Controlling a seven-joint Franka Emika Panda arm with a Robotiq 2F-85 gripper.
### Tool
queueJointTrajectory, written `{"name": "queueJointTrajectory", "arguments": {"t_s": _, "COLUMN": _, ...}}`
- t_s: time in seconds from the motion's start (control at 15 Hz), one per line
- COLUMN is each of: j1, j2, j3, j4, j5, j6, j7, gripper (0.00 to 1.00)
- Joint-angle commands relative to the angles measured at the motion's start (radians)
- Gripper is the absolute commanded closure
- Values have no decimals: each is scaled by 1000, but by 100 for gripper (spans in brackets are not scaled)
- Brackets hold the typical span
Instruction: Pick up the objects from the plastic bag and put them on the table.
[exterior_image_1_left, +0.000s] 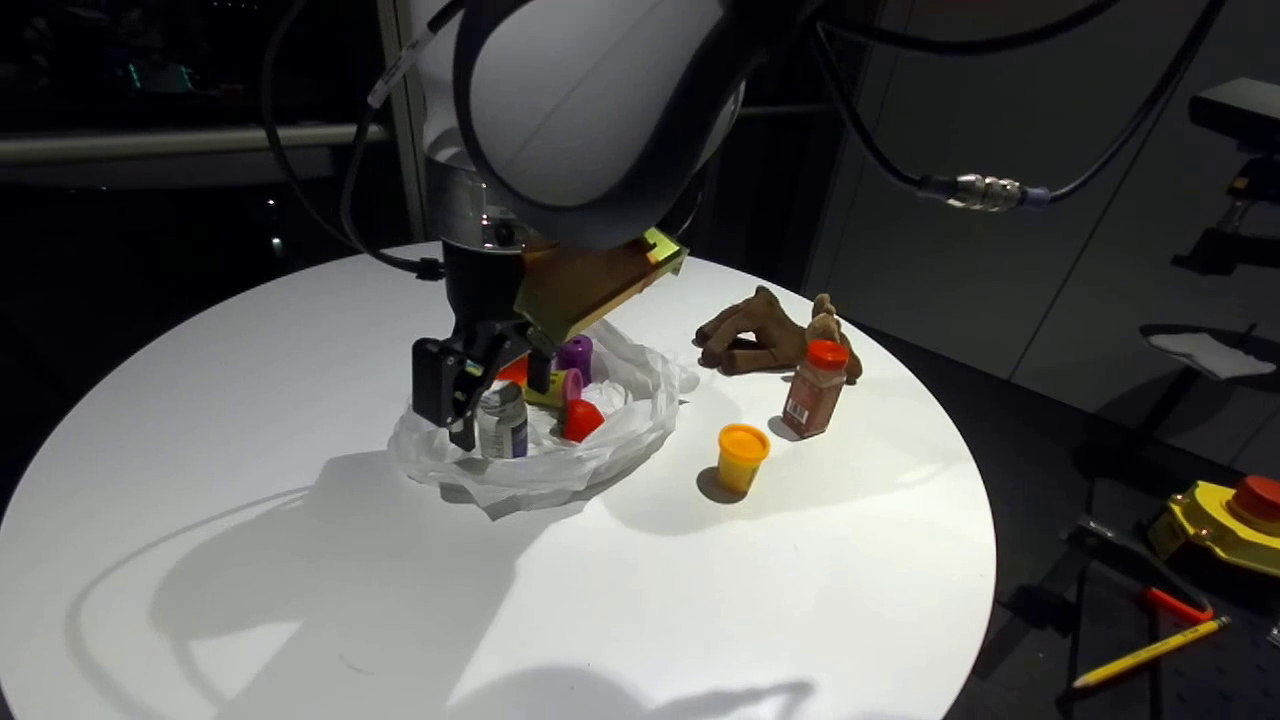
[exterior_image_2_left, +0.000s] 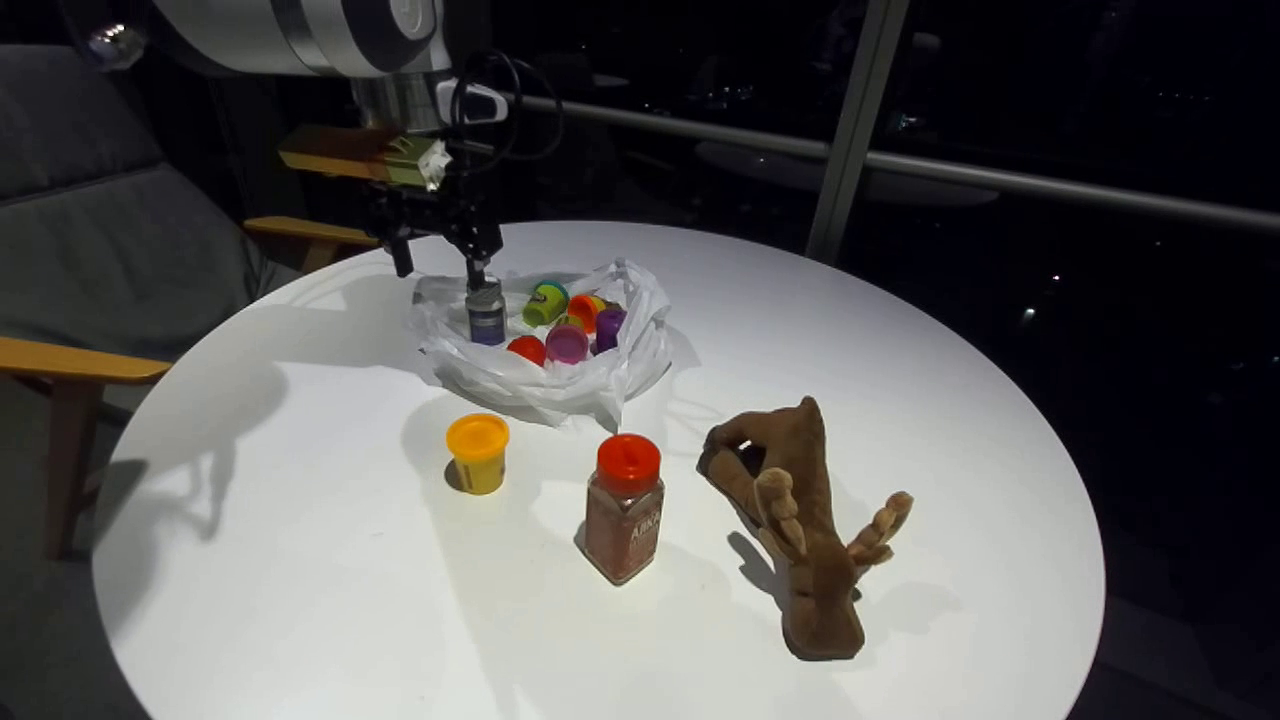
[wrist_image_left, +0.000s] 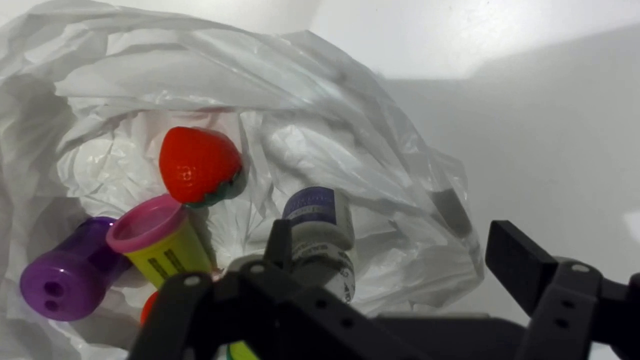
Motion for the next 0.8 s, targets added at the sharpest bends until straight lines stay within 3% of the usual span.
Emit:
{"name": "queueJointTrajectory", "arguments": {"t_s": 0.0, "j1": 37, "j2": 21, "j3": -44, "j4": 15, "j5": -34, "j6": 47, "j7": 57, "gripper": 0}}
{"name": "queueJointTrajectory", "arguments": {"t_s": 0.4, "j1": 76, "j2": 20, "j3": -123, "j4": 21, "j5": -99, "j6": 84, "j7": 145, "gripper": 0}}
{"name": "queueJointTrajectory", "arguments": {"t_s": 0.73, "j1": 38, "j2": 49, "j3": -91, "j4": 66, "j5": -49, "j6": 64, "j7": 116, "gripper": 0}}
